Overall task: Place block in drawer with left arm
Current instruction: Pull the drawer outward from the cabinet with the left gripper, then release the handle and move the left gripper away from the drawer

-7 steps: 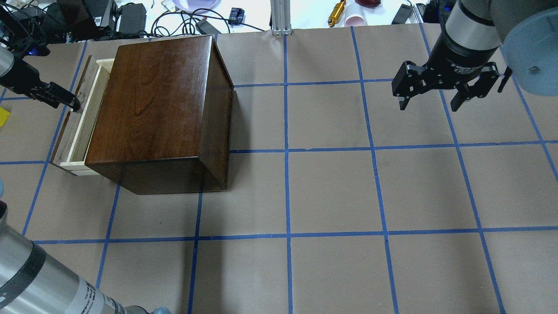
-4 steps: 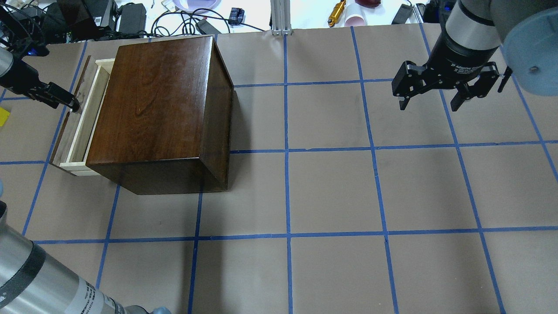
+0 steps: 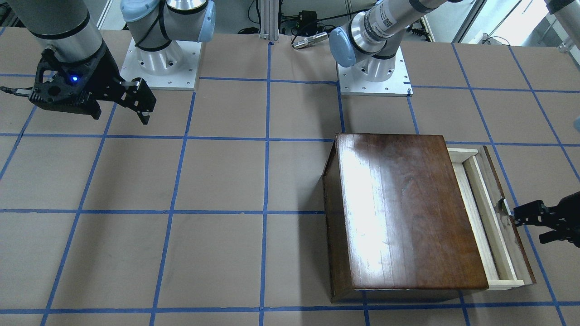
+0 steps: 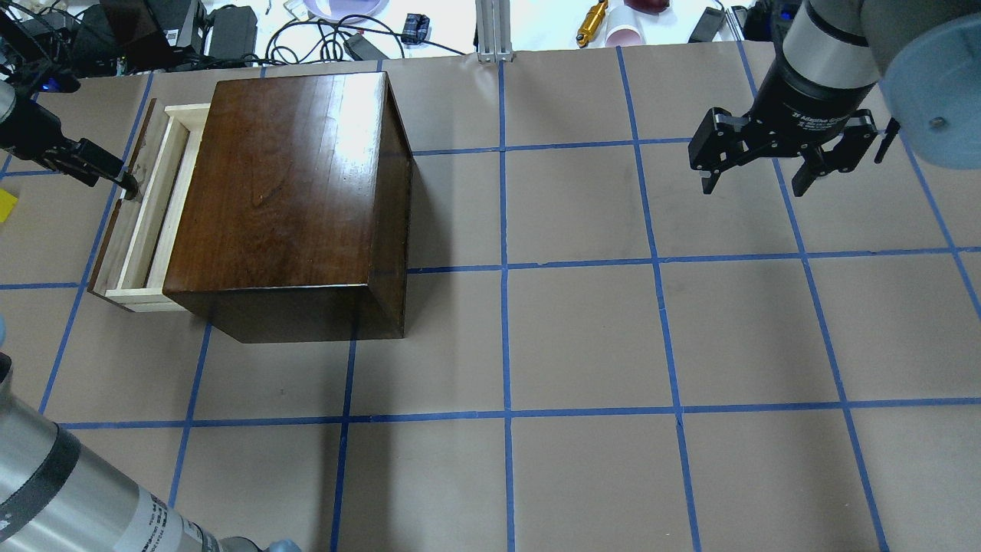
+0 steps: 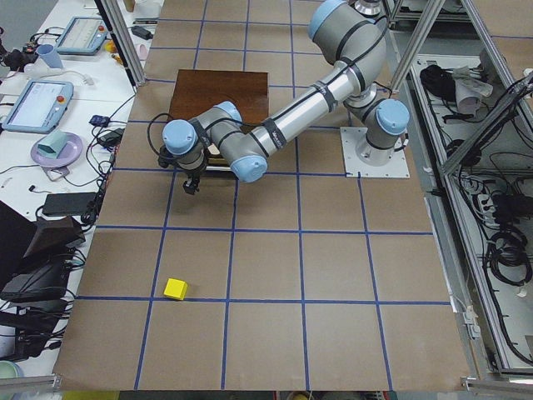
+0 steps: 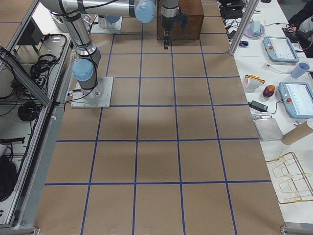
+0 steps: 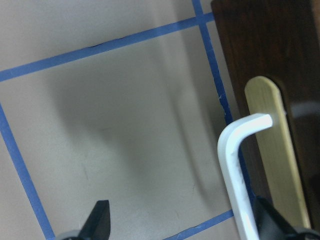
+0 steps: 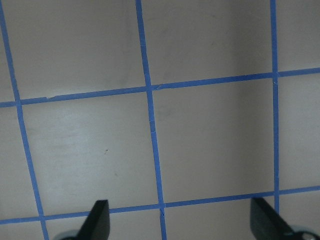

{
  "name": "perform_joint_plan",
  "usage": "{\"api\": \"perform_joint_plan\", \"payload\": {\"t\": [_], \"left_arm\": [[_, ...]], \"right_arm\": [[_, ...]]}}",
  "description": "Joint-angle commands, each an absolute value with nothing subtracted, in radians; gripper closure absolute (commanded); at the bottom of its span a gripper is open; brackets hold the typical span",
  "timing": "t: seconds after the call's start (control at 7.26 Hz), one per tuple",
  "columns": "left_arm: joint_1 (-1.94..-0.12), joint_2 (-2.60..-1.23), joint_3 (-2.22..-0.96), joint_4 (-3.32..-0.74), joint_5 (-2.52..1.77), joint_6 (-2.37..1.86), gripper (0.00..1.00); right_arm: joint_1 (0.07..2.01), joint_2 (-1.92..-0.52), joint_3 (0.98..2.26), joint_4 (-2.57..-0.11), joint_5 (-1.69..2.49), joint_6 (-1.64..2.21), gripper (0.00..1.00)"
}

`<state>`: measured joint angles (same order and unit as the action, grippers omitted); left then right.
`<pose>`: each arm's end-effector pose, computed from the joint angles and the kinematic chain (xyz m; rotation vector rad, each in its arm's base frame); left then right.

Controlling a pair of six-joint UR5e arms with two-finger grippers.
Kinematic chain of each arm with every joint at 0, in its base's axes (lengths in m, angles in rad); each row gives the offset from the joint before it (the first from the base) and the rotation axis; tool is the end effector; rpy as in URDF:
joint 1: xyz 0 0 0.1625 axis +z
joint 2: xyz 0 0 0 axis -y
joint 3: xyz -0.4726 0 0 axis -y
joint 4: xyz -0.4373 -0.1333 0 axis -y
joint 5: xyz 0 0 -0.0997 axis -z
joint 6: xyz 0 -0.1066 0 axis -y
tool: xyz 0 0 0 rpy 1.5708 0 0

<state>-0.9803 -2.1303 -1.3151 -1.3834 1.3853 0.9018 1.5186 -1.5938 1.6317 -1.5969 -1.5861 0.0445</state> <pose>0.2933 -0.7123 0.3166 -0.4379 -2.8932 0.0596 0.1041 -0.5307 0.5106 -0.1510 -3.1226 -0.0185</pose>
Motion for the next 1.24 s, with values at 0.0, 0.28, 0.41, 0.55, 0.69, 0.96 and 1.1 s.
{"api": "perform_joint_plan", "payload": {"t": [0.0, 0.28, 0.41, 0.55, 0.69, 0.96, 1.1], "left_arm": [[-0.98, -2.132, -1.305, -1.388, 1.404, 0.904, 0.0], [-0.98, -2.14, -1.292, -1.388, 1.405, 0.905, 0.0], [-0.98, -2.14, -1.29, -1.388, 1.41, 0.907, 0.0], [-0.98, -2.14, -1.29, -1.387, 1.413, 0.913, 0.0], [-0.98, -2.144, -1.289, -1.387, 1.423, 0.928, 0.0], [-0.98, -2.151, -1.27, -1.385, 1.425, 0.934, 0.0], [-0.98, -2.16, -1.255, -1.387, 1.428, 0.942, 0.0]], "right_arm": [[1.519, -1.594, 1.631, -1.597, -1.586, 0.044, 0.0], [1.519, -1.594, 1.631, -1.597, -1.586, 0.044, 0.0], [1.519, -1.594, 1.631, -1.597, -1.586, 0.044, 0.0], [1.519, -1.594, 1.631, -1.597, -1.586, 0.044, 0.0], [1.519, -1.594, 1.631, -1.597, -1.586, 0.044, 0.0], [1.517, -1.594, 1.631, -1.597, -1.586, 0.044, 0.0], [1.519, -1.594, 1.631, -1.597, -1.586, 0.044, 0.0]]}}
